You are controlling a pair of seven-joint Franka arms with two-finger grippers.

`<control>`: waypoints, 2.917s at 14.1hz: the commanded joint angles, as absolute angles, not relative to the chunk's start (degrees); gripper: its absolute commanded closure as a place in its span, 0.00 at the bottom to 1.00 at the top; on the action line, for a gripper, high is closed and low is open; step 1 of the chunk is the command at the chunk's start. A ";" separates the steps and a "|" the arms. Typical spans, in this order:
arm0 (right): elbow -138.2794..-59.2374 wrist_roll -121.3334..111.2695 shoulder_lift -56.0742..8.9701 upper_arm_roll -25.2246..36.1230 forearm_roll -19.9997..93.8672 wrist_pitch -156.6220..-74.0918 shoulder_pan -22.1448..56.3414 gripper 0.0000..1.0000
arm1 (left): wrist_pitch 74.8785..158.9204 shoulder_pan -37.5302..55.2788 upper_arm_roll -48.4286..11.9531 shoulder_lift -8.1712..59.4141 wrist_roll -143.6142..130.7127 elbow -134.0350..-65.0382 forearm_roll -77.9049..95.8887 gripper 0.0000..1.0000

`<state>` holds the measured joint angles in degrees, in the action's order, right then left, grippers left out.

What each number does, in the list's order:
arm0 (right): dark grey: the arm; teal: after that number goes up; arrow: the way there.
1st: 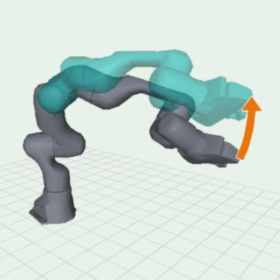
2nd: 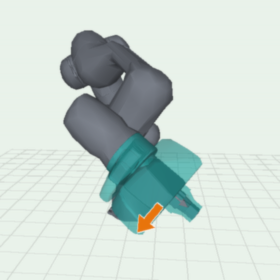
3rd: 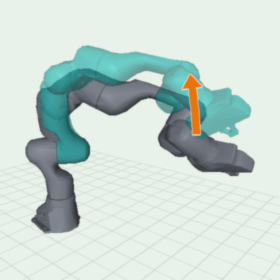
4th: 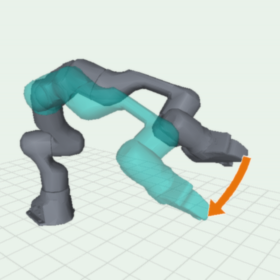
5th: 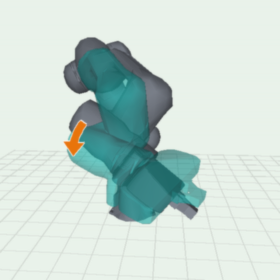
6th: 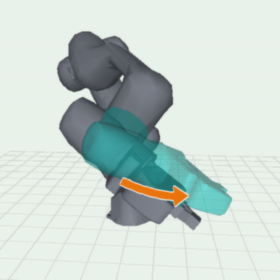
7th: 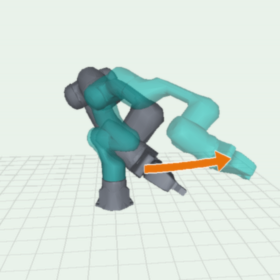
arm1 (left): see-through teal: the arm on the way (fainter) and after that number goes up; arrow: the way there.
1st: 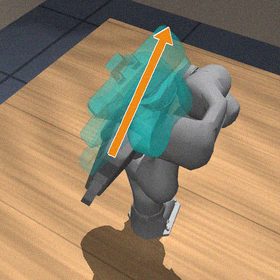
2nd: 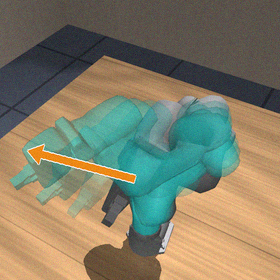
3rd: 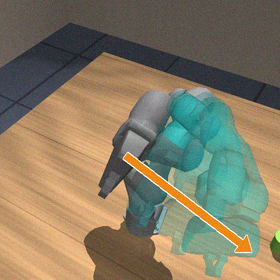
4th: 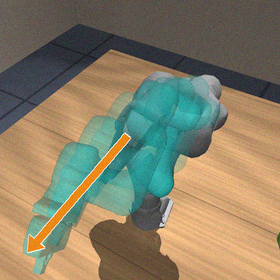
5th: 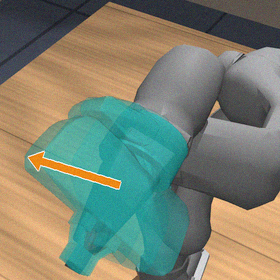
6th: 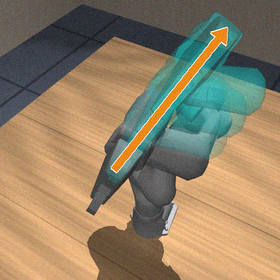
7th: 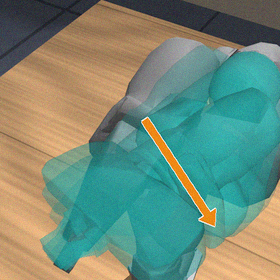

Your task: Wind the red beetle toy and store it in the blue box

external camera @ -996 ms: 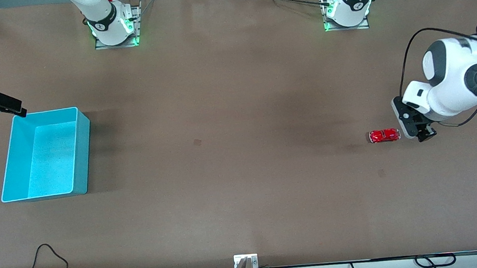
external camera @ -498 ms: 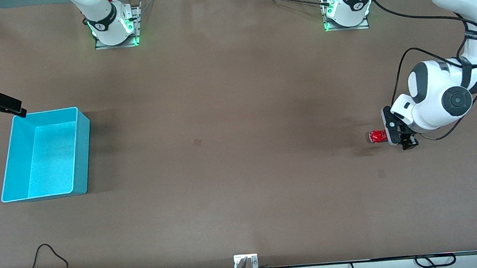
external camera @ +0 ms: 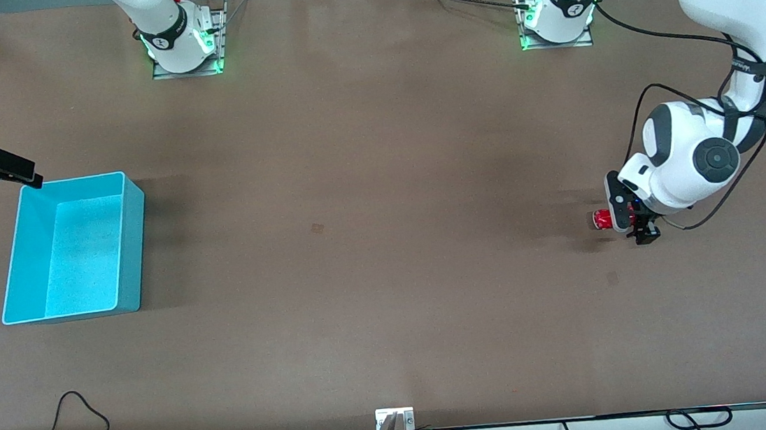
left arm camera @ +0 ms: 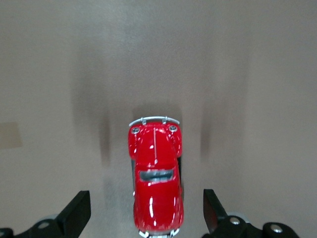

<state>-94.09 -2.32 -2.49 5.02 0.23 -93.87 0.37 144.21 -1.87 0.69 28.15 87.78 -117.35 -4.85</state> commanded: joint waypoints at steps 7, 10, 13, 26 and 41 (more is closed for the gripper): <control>-94.48 -2.55 -1.93 4.83 -0.18 -93.87 0.62 0.00 | 145.81 -2.29 0.53 27.86 89.03 -118.21 -5.80 0.84; -94.48 -2.64 -1.93 4.83 -0.18 -93.78 0.62 0.00 | 145.46 -2.37 0.44 27.95 89.12 -118.21 -5.71 0.84; -94.48 -2.55 -1.93 4.83 -0.18 -93.78 0.62 0.00 | 145.37 -2.29 0.44 28.12 91.12 -118.21 -5.71 0.84; -94.57 -2.81 -2.02 4.83 -0.18 -93.78 0.70 0.00 | 145.28 -14.94 0.44 33.22 100.72 -113.38 -5.54 0.82; -94.57 -2.81 -2.20 4.83 -0.09 -94.04 0.62 0.00 | 107.60 -14.07 -5.54 25.85 85.55 -92.29 -5.19 0.00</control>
